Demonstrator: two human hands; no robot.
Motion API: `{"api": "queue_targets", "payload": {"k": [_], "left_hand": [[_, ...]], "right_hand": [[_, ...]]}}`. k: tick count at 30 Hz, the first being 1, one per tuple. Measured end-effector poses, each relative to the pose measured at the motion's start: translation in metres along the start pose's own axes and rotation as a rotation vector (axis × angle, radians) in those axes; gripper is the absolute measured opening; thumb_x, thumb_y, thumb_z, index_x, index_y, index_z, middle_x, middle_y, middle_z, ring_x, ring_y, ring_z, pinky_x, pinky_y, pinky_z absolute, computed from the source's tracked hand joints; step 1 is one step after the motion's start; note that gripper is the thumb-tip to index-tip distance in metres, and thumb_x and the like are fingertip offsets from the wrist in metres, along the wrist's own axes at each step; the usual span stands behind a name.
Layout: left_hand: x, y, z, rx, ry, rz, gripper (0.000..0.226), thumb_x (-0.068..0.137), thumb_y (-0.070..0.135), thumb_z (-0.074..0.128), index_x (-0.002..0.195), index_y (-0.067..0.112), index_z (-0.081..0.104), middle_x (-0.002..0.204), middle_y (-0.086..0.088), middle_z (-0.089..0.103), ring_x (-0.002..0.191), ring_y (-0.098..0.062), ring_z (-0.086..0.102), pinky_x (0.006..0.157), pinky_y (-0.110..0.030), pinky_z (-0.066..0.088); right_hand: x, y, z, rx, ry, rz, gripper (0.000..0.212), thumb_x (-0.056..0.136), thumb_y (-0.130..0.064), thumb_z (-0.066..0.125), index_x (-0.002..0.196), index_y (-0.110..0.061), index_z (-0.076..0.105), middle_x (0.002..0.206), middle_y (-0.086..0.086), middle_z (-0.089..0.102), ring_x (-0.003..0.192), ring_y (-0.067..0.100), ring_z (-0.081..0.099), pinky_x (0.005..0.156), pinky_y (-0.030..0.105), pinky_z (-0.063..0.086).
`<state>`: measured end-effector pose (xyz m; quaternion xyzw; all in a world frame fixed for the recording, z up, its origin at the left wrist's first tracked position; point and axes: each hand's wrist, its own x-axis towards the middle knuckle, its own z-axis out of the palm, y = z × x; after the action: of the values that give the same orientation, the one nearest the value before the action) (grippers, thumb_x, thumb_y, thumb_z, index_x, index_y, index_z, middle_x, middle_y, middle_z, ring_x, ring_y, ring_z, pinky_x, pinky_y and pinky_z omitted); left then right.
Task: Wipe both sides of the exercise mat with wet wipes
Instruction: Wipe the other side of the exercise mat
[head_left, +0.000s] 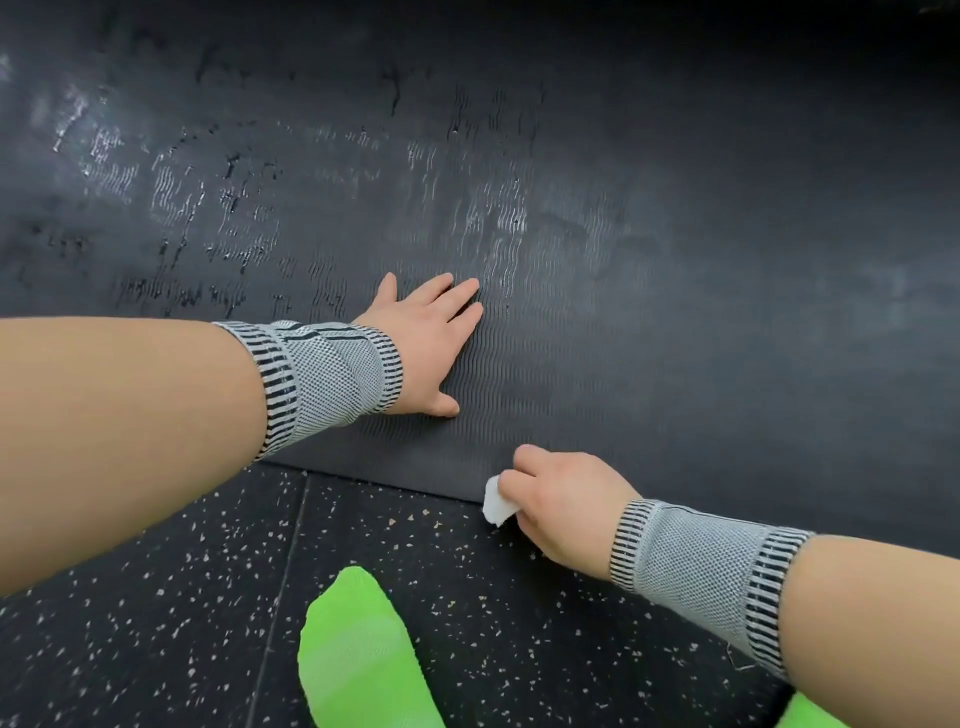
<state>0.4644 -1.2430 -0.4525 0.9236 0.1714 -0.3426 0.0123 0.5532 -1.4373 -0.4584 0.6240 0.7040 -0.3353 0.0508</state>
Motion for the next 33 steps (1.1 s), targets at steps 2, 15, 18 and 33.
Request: {"api": "queue_targets", "payload": {"k": [2, 15, 18, 33], "left_hand": [[0.0, 0.0, -0.001, -0.01, -0.01, 0.0, 0.109, 0.082, 0.068, 0.058, 0.156, 0.014, -0.003, 0.163, -0.003, -0.015, 0.151, -0.025, -0.007, 0.116, -0.062, 0.014], [0.013, -0.005, -0.063, -1.118, 0.173, -0.187, 0.039, 0.091, 0.01, 0.053, 0.124, 0.026, 0.065, 0.128, 0.001, 0.064, 0.107, -0.012, 0.063, 0.09, -0.017, 0.046], [0.006, -0.003, -0.086, -1.733, 0.069, -0.195, 0.034, 0.088, -0.002, 0.045, 0.103, 0.015, 0.071, 0.1, 0.0, 0.074, 0.083, -0.006, 0.071, 0.086, -0.03, 0.048], [0.009, -0.018, -0.076, -2.028, 0.138, -0.168, 0.031, 0.088, 0.014, 0.069, 0.117, 0.024, 0.067, 0.096, 0.002, 0.075, 0.082, -0.011, 0.07, 0.084, -0.032, 0.05]], "right_hand": [[0.0, 0.008, 0.002, 0.022, 0.098, -0.003, 0.013, 0.089, -0.018, 0.052, 0.1, -0.012, 0.057, 0.094, 0.006, 0.051, 0.063, 0.025, 0.054, 0.056, 0.034, 0.047], [0.041, 0.063, -0.13, 0.66, 0.388, 0.421, 0.009, 0.084, -0.015, 0.059, 0.078, -0.019, 0.062, 0.075, 0.002, 0.064, 0.066, 0.016, 0.061, 0.061, 0.021, 0.051], [0.046, 0.073, -0.148, 1.104, 0.498, 0.478, 0.012, 0.082, -0.006, 0.062, 0.075, -0.015, 0.065, 0.085, 0.015, 0.066, 0.077, 0.027, 0.066, 0.076, 0.042, 0.058], [0.062, 0.075, -0.158, 1.097, 0.639, 0.443, 0.015, 0.075, -0.007, 0.069, 0.087, -0.015, 0.065, 0.086, 0.011, 0.072, 0.076, 0.025, 0.07, 0.066, 0.038, 0.059]]}}
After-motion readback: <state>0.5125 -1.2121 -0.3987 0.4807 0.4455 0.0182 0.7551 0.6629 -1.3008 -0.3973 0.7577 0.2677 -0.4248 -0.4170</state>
